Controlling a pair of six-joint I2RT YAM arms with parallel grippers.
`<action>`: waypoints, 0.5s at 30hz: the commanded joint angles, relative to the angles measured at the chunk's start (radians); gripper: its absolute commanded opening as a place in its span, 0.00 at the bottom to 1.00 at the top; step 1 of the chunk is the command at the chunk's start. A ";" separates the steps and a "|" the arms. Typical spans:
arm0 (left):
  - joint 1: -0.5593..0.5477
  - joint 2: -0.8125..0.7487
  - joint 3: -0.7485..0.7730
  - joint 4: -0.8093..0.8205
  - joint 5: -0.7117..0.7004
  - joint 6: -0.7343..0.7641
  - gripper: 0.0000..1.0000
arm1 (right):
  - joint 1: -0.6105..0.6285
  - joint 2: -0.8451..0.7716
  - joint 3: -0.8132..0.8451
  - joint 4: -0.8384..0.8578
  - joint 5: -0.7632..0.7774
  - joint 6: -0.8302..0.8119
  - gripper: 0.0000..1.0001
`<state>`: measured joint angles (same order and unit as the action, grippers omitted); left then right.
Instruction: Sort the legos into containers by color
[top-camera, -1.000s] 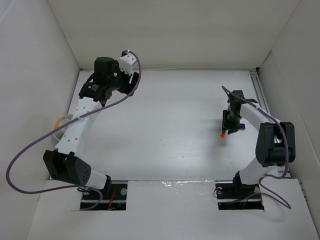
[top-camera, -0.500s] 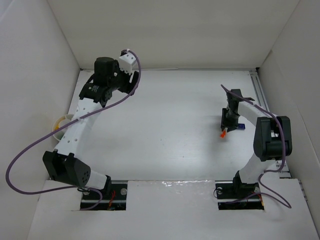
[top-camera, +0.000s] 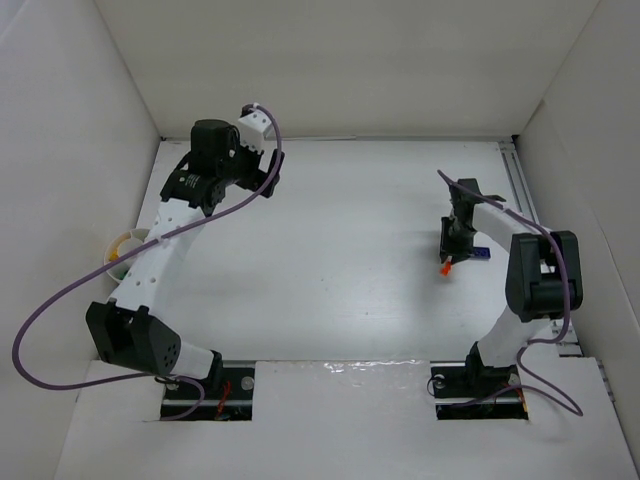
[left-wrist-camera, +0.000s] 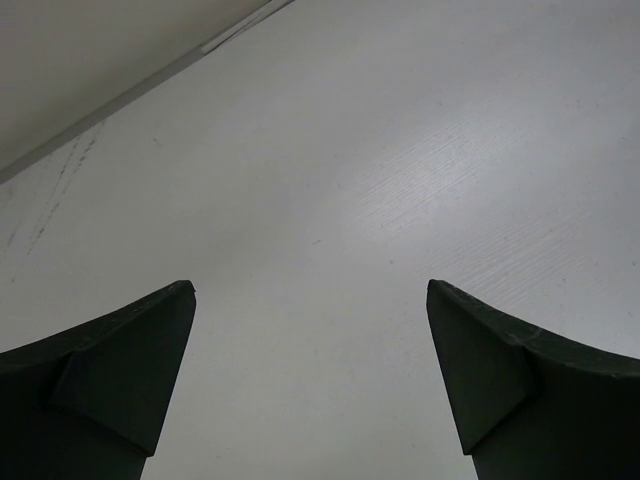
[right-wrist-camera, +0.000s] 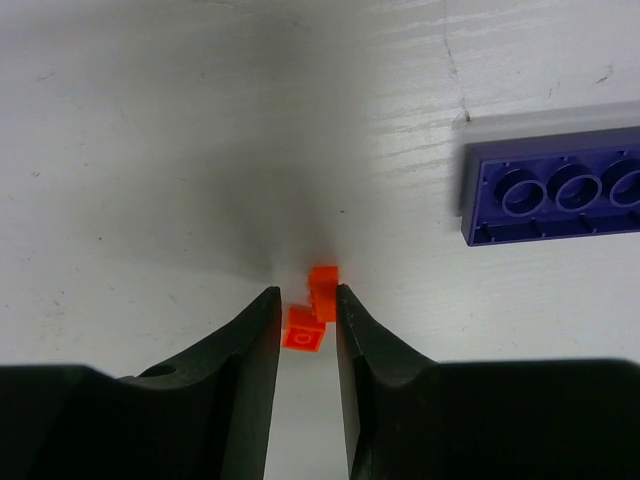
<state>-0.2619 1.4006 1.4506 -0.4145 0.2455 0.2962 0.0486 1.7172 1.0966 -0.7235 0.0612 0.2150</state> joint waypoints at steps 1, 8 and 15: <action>0.000 -0.038 -0.015 0.023 -0.026 -0.014 1.00 | 0.011 0.021 -0.004 0.041 0.022 0.012 0.34; 0.000 -0.048 -0.025 0.033 -0.029 -0.023 1.00 | 0.011 0.051 0.005 0.041 0.022 0.012 0.32; 0.000 -0.048 -0.035 0.033 -0.029 -0.003 1.00 | 0.011 0.051 0.005 0.041 0.022 0.012 0.27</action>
<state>-0.2619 1.3933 1.4303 -0.4076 0.2237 0.2897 0.0540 1.7500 1.0973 -0.7132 0.0711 0.2176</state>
